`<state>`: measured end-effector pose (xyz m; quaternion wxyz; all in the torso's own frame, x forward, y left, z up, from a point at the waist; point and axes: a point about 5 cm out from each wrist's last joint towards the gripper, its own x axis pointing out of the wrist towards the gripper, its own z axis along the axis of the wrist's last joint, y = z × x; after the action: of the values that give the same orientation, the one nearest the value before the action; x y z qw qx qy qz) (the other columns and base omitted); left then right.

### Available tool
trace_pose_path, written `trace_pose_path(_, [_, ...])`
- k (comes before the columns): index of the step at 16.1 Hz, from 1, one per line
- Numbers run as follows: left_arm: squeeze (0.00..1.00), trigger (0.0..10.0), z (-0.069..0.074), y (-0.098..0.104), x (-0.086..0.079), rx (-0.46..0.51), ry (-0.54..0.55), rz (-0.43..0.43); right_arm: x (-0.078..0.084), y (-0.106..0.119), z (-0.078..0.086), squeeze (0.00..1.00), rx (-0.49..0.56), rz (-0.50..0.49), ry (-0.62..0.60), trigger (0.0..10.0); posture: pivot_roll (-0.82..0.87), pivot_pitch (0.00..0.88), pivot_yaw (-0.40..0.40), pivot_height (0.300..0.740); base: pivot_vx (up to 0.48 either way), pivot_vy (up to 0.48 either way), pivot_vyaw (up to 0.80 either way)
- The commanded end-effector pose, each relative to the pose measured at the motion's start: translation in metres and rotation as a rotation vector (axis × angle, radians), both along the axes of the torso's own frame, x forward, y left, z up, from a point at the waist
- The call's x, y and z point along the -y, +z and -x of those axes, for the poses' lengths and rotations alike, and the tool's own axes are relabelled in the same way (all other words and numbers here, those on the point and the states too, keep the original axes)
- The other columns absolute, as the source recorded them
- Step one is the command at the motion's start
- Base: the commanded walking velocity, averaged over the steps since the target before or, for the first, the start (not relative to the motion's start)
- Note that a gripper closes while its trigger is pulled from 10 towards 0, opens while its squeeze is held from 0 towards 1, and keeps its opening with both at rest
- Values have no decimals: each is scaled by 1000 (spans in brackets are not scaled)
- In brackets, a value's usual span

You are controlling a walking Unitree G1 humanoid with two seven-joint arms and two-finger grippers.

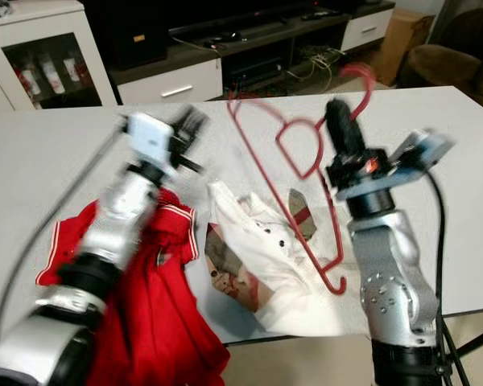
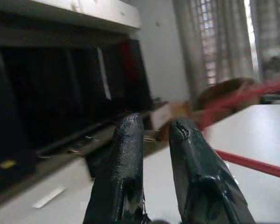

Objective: Hang hanger

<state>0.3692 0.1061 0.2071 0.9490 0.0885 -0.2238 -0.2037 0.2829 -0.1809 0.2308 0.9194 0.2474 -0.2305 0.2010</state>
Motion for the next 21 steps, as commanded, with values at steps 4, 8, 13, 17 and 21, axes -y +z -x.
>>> trace_pose_path(4, [0, 10000, -6, -11, -17, -84, 71, 9, -15, -6, -1, 0, -46, 47, 73, 10000, 7, 52, 61, 740, 0, 0, 0])
trace_pose_path(8, [0, 10000, -6, -19, -20, -107, 86, 1, -42, -10, 8, 0, -92, 122, 301, 10000, 11, 58, 52, 740, 0, 0, 0])
trace_pose_path(13, [0, 10000, -8, 4, -28, -6, 128, -84, -45, -83, -7, 0, -546, 350, 195, 10000, 13, 65, 44, 740, 0, 0, 0])
trace_pose_path(17, [0, 10000, -11, 4, -44, -9, 206, -104, -14, -86, -11, 0, -622, 454, 80, 10000, 2, 66, 44, 740, 0, 0, 0])
trace_pose_path(21, [0, 10000, -9, 0, -41, -16, 196, -147, 22, -90, -5, 0, -676, 589, -22, 10000, -7, 71, 42, 740, 0, 0, 0])
